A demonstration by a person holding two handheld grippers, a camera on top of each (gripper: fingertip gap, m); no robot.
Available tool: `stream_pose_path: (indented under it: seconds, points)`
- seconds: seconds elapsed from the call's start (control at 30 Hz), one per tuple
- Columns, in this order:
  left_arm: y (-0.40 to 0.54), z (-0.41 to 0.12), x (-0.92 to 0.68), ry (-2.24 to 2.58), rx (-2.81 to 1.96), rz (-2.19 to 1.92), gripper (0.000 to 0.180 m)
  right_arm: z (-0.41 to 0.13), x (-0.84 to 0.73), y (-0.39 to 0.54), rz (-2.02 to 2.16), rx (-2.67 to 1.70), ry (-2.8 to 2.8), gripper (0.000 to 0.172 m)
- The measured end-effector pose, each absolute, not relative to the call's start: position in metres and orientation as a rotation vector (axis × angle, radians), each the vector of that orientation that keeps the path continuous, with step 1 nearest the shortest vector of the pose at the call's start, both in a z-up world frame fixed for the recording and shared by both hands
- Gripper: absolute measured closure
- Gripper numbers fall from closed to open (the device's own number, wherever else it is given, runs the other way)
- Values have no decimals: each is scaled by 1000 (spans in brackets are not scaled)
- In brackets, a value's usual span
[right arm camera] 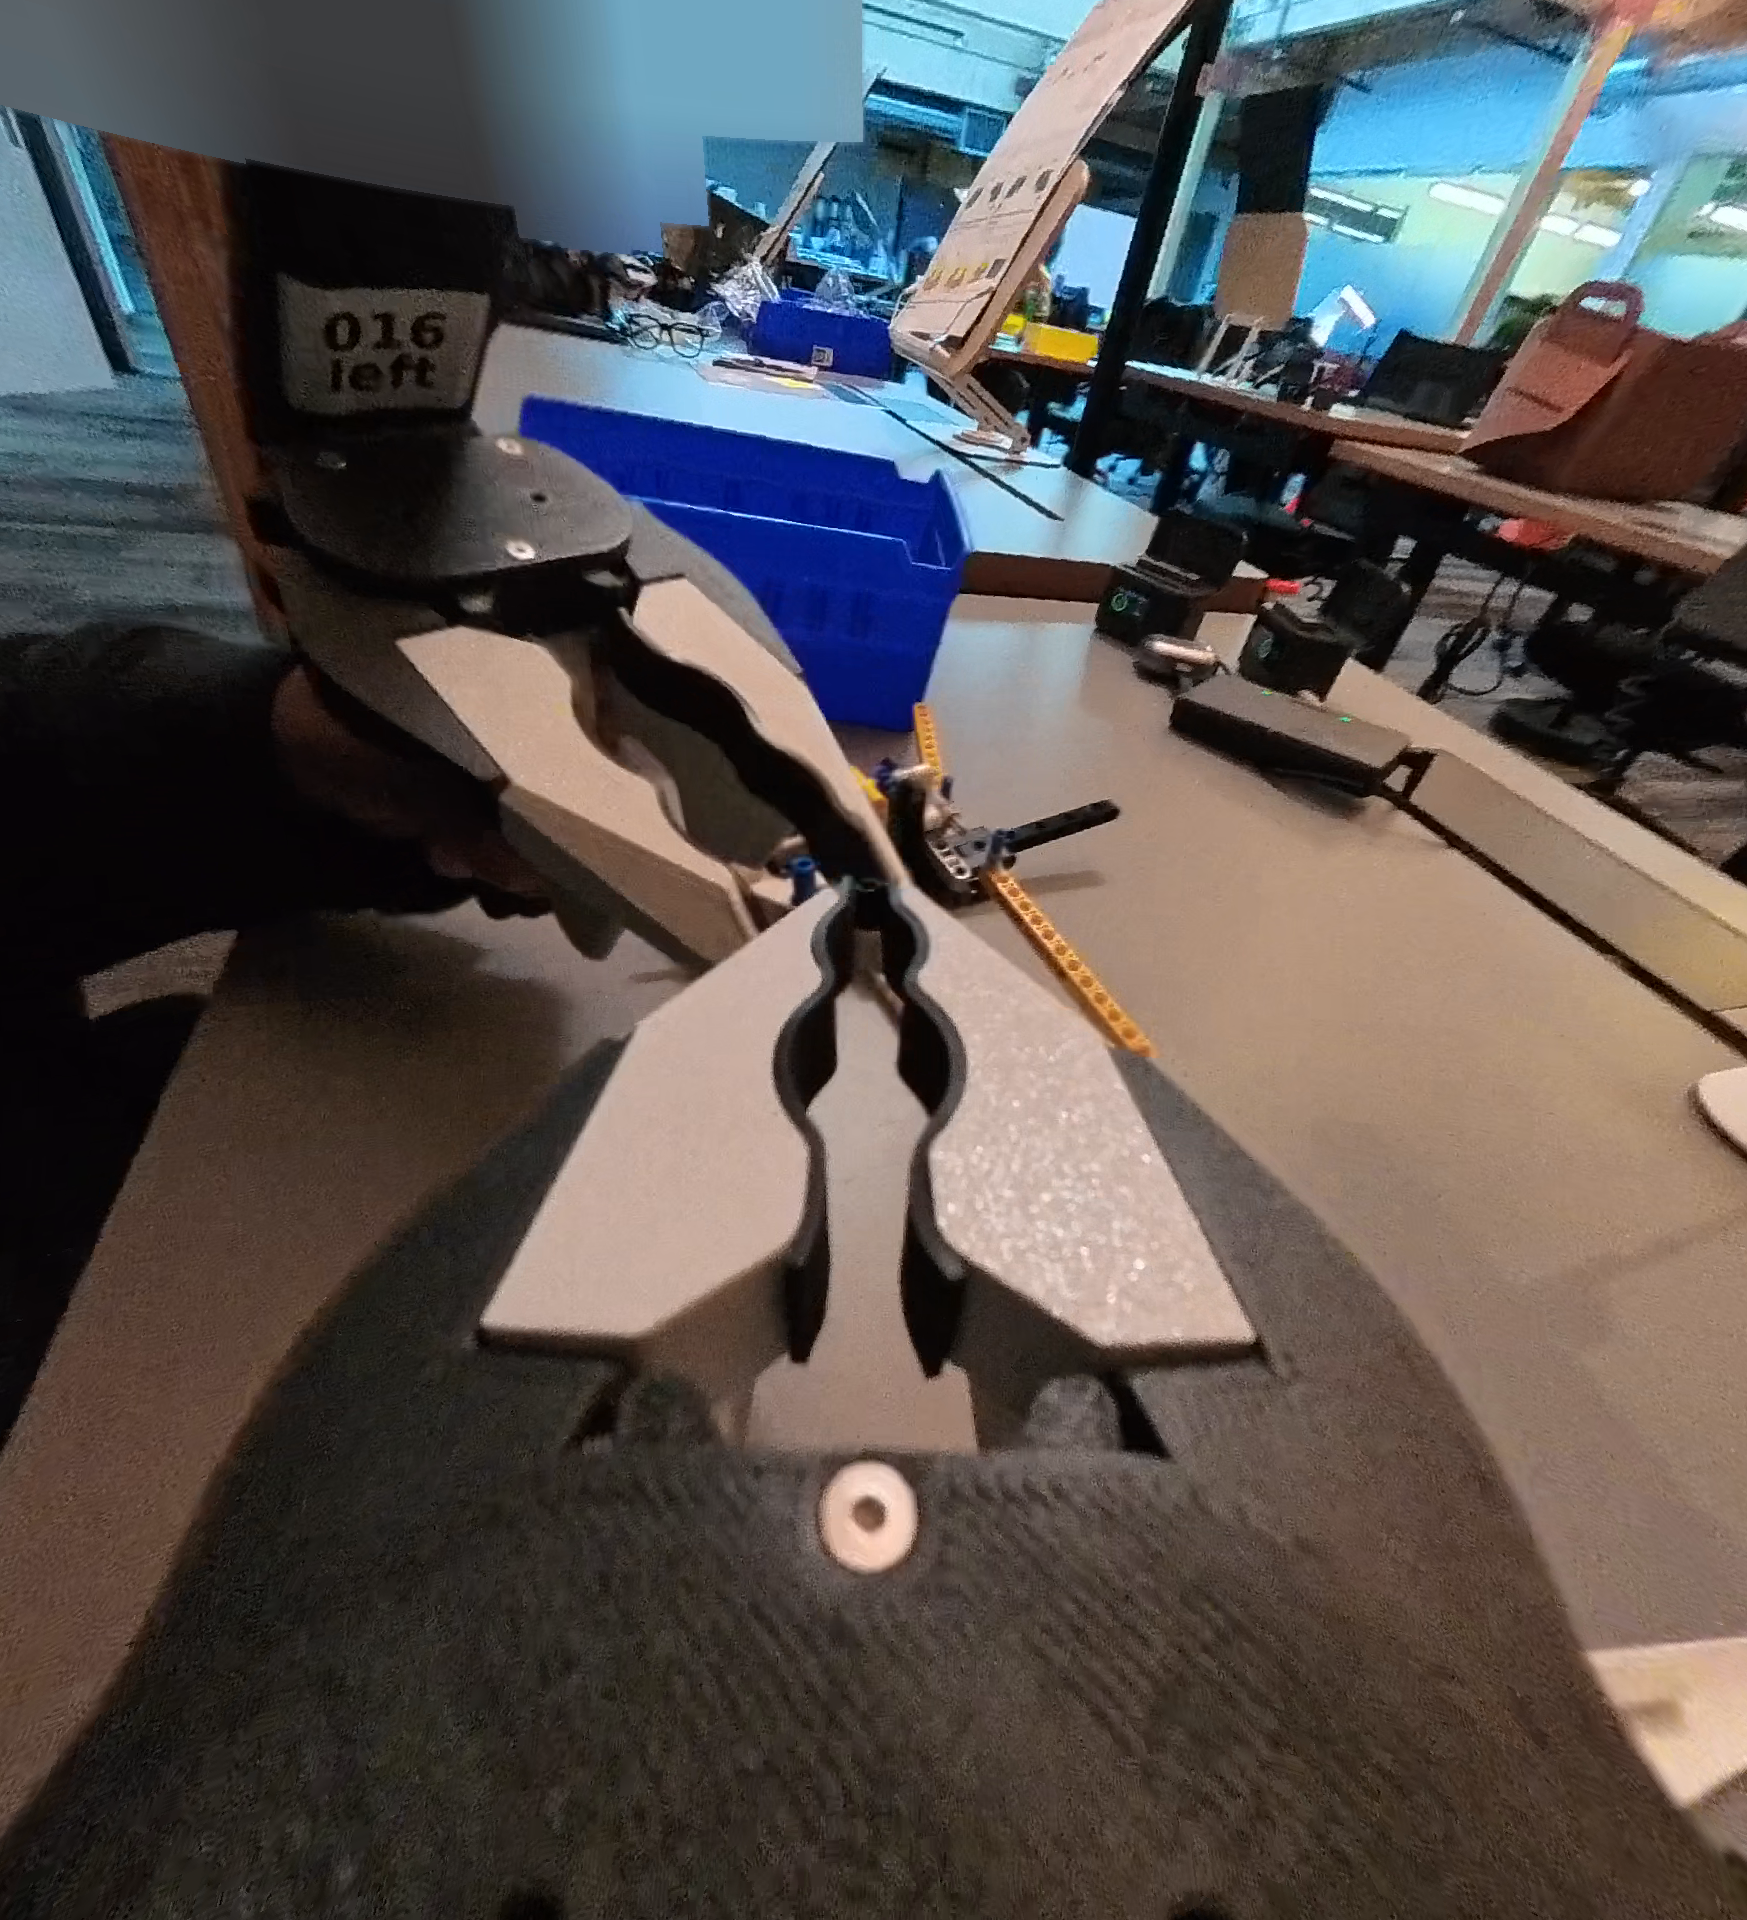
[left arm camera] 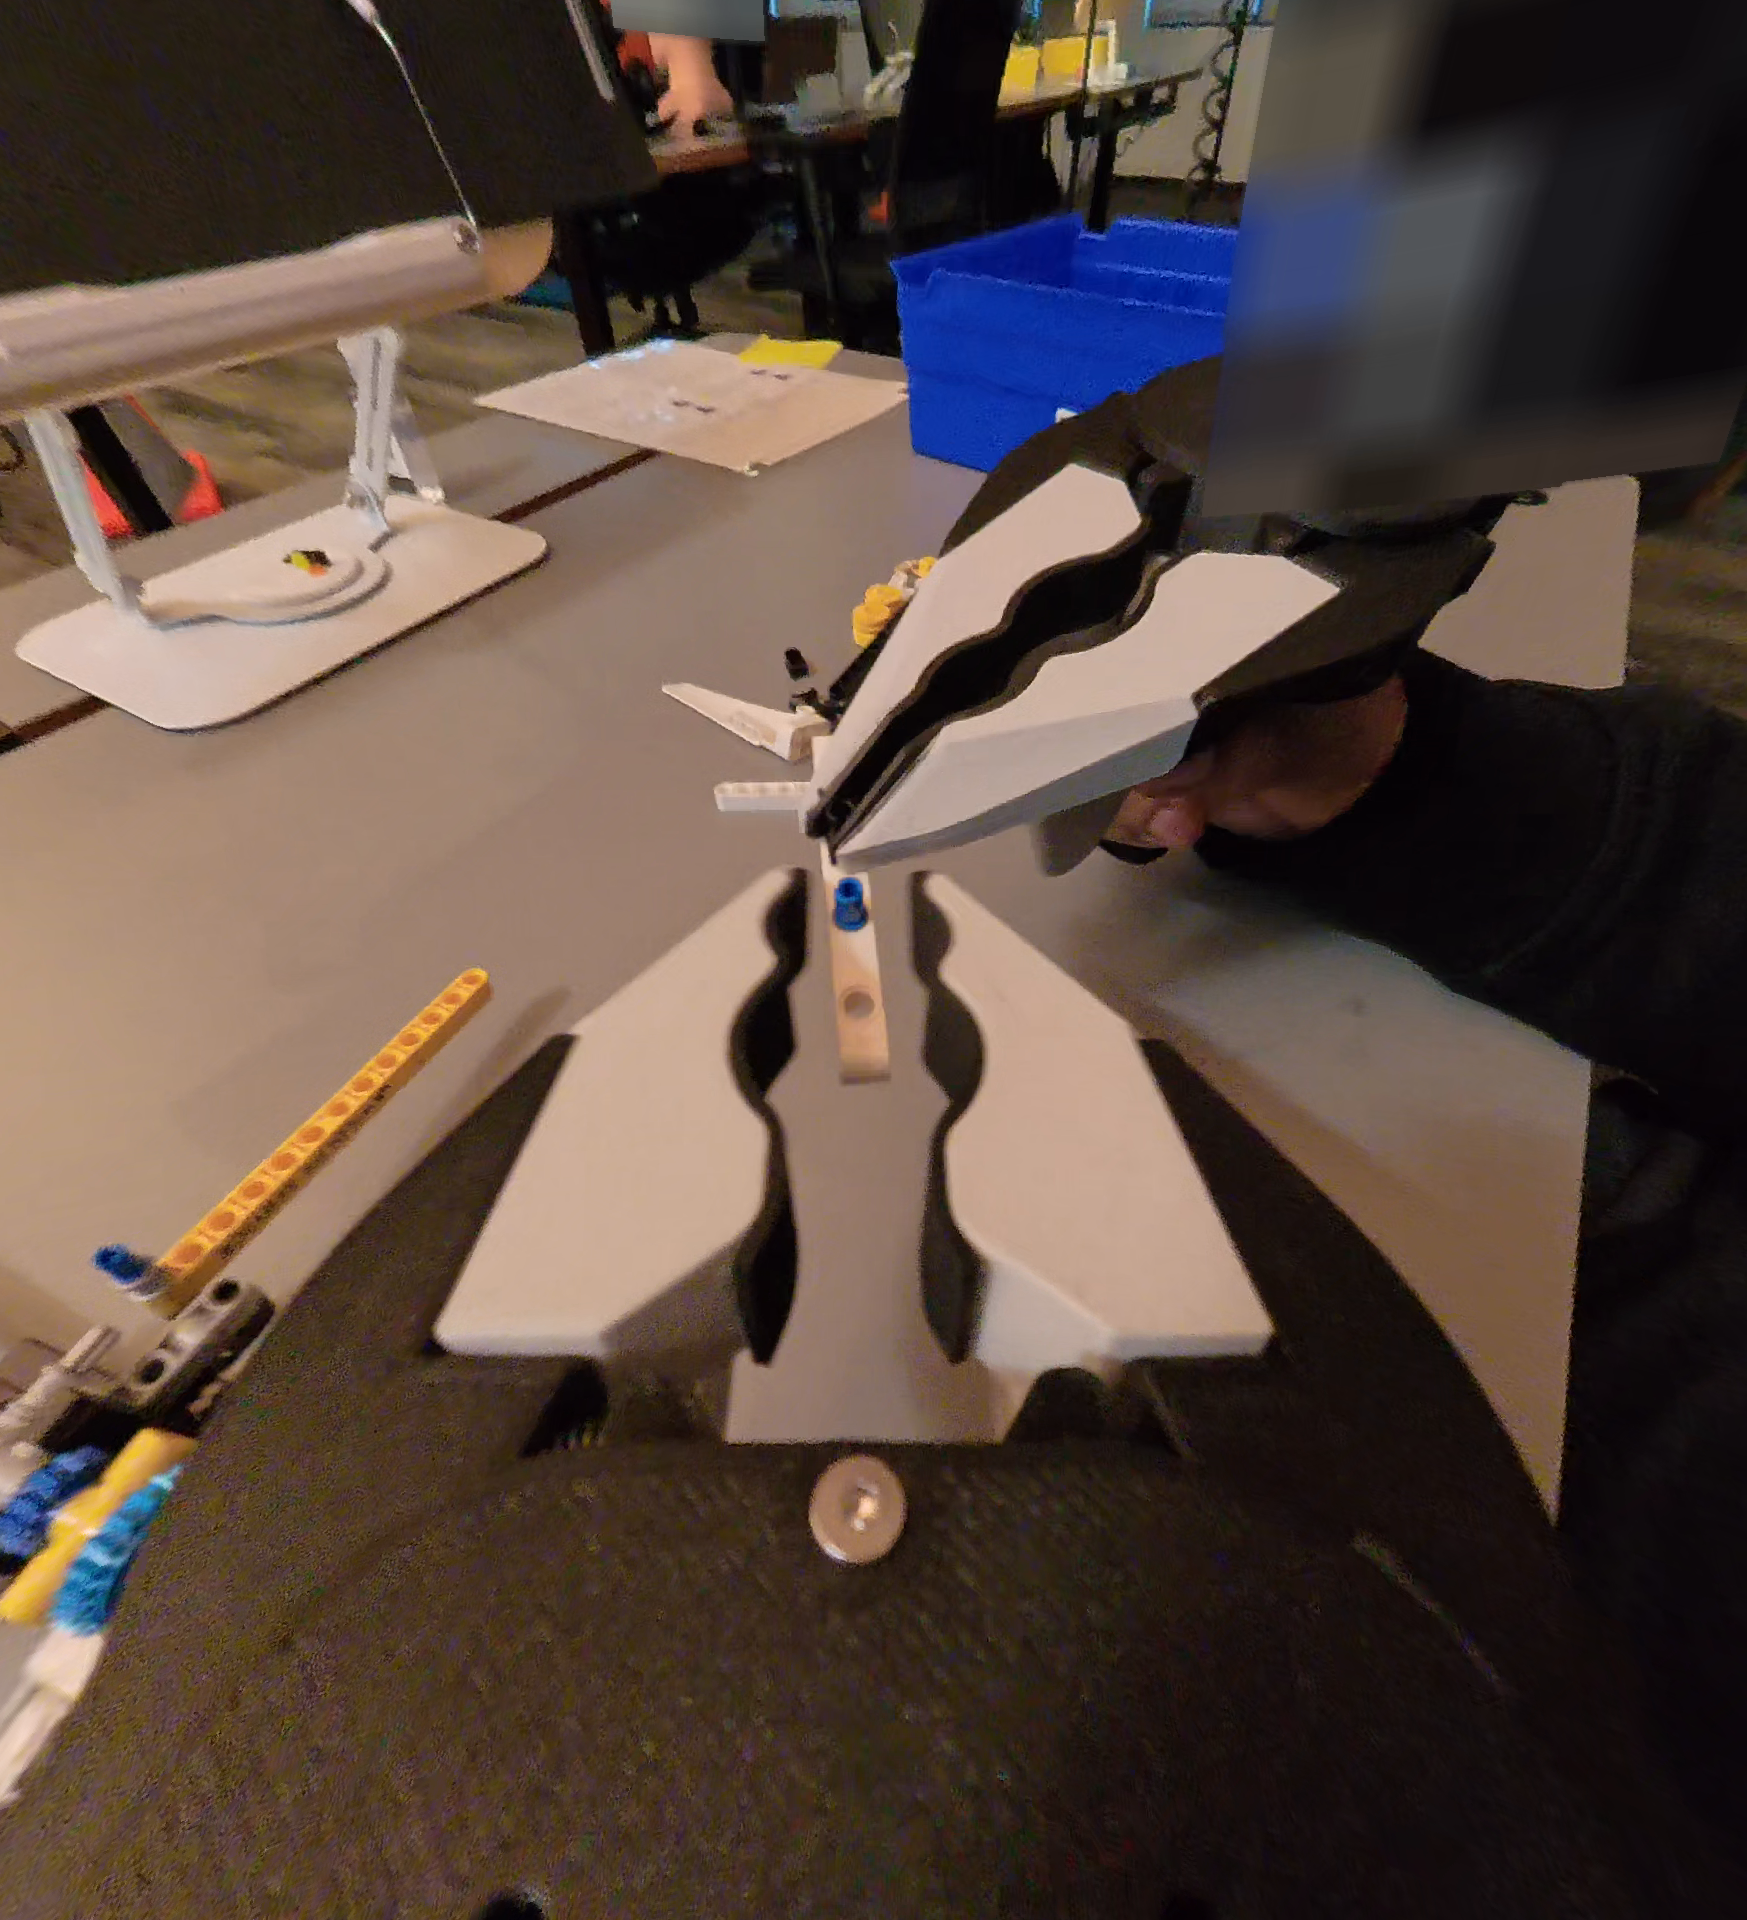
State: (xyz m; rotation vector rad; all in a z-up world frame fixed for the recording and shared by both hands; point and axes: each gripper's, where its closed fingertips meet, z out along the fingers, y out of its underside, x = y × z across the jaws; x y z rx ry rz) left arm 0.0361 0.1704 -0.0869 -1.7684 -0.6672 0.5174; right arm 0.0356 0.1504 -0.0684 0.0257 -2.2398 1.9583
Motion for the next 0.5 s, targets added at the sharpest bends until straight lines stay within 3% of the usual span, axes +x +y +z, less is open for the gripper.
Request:
stream_pose_path:
  seconds: [0.07,0.2,0.3,0.33,0.4,0.5]
  points:
    - [169,-92,33,-698,-1775,529,175,-69,38,147,1998,-5,-2268,170]
    - [170,-83,33,-709,-1695,524,174,-63,36,147,2131,-111,-2289,170]
    - [177,-119,44,-761,-1970,358,174,-69,34,147,2119,-173,-2349,170]
    - [189,-152,61,-756,-2142,206,173,-51,36,147,2274,-193,-2250,169]
    - [195,-180,52,-750,-2253,464,174,1,27,163,2673,-332,-1985,171]
    - [204,-128,57,-752,-2073,452,174,-5,-9,188,2451,-475,-1925,171]
